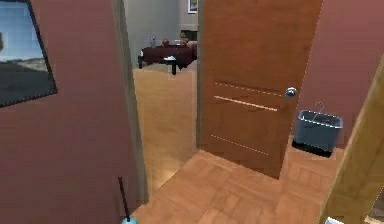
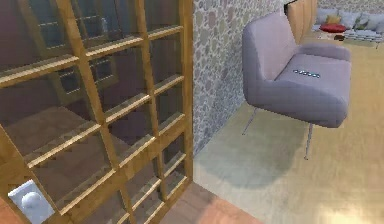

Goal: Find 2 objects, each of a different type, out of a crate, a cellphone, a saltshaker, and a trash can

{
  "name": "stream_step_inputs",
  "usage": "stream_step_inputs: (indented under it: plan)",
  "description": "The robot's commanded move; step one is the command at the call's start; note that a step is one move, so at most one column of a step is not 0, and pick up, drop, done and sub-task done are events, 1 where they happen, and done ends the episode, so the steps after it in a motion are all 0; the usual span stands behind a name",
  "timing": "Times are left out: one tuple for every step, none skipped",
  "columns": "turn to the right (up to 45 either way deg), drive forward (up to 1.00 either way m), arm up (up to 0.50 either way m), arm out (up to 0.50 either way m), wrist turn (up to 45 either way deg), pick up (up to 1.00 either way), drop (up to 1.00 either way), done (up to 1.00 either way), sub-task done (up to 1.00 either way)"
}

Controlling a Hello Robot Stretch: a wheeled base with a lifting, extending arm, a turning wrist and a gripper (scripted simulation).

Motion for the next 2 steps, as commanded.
stream_step_inputs:
  plan:
    - [-21.0,0.00,0.00,0.00,0.0,0.00,0.00,0.00,0.00]
    - [0.0,0.50,0.00,0.00,0.0,0.00,0.00,0.00,0.00]
